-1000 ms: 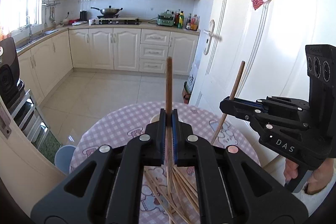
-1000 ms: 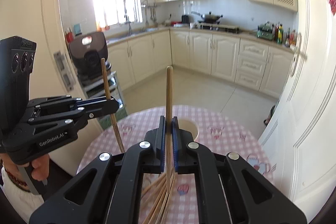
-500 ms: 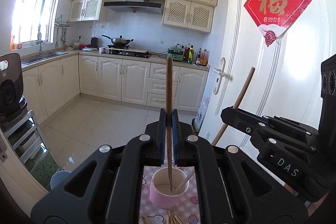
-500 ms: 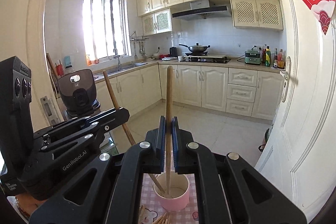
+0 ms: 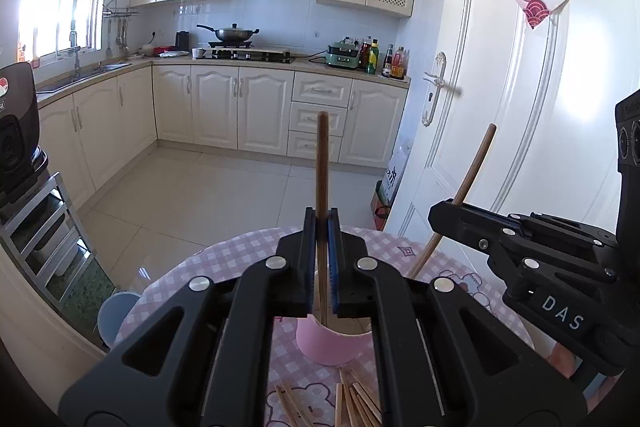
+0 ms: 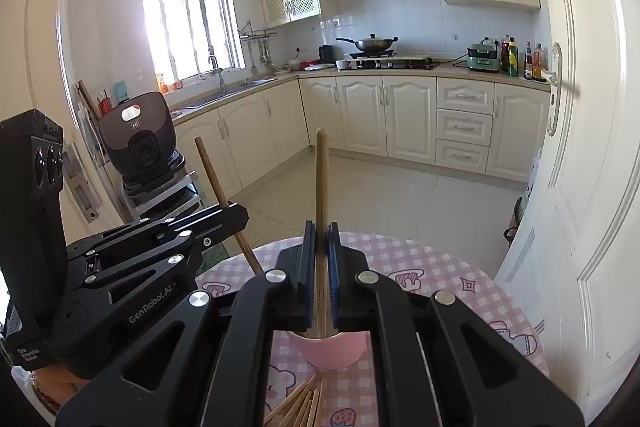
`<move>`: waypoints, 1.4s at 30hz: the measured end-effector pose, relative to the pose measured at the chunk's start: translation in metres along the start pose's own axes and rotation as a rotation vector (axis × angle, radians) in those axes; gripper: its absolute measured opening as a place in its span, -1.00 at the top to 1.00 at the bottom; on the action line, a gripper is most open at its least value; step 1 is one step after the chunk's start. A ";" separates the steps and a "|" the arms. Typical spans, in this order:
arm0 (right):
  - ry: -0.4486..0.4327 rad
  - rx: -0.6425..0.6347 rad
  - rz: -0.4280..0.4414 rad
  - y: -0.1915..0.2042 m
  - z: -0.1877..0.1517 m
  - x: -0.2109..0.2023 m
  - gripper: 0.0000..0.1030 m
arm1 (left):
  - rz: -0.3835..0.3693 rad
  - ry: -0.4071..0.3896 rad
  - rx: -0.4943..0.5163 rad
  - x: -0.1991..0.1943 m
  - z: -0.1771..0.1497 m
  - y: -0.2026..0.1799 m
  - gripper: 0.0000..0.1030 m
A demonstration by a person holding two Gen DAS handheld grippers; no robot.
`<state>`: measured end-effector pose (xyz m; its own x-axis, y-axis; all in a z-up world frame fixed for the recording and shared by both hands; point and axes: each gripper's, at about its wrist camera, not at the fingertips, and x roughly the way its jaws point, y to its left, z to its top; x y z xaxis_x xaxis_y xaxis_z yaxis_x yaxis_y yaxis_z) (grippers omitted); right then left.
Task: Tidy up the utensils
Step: 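Lift the chopstick upright with the left gripper into the pink cup while the right gripper does likewise, then open both grippers to release the chopsticks into the cup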
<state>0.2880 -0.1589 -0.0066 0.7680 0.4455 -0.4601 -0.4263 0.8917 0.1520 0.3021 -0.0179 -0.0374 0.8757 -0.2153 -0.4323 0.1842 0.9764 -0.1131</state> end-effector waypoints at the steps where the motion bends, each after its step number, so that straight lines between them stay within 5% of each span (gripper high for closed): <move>1: 0.009 0.001 -0.001 0.000 -0.002 0.002 0.91 | 0.004 0.006 0.005 0.001 -0.003 0.001 0.89; 14: 0.020 0.027 0.003 -0.002 -0.010 -0.002 0.85 | -0.009 0.055 0.030 -0.004 -0.007 -0.002 0.82; 15: 0.019 0.030 0.002 -0.002 -0.011 -0.004 0.71 | -0.008 0.059 0.030 -0.006 -0.007 -0.002 0.73; 17: 0.010 0.033 0.001 -0.002 -0.012 -0.007 0.39 | -0.006 0.054 0.023 -0.011 -0.006 -0.001 0.25; 19: 0.005 0.035 0.008 -0.002 -0.011 -0.013 0.32 | 0.031 0.027 0.022 -0.019 -0.006 0.003 -0.15; 31: 0.005 0.017 -0.010 0.006 -0.030 -0.045 0.16 | 0.055 0.042 0.006 -0.064 -0.022 0.021 -0.53; 42: 0.141 -0.002 0.001 0.017 -0.084 -0.035 0.10 | 0.058 0.172 -0.009 -0.071 -0.075 0.031 -0.54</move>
<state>0.2135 -0.1658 -0.0610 0.6927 0.4304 -0.5787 -0.4279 0.8912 0.1505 0.2119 0.0267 -0.0770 0.7954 -0.1598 -0.5846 0.1313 0.9871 -0.0913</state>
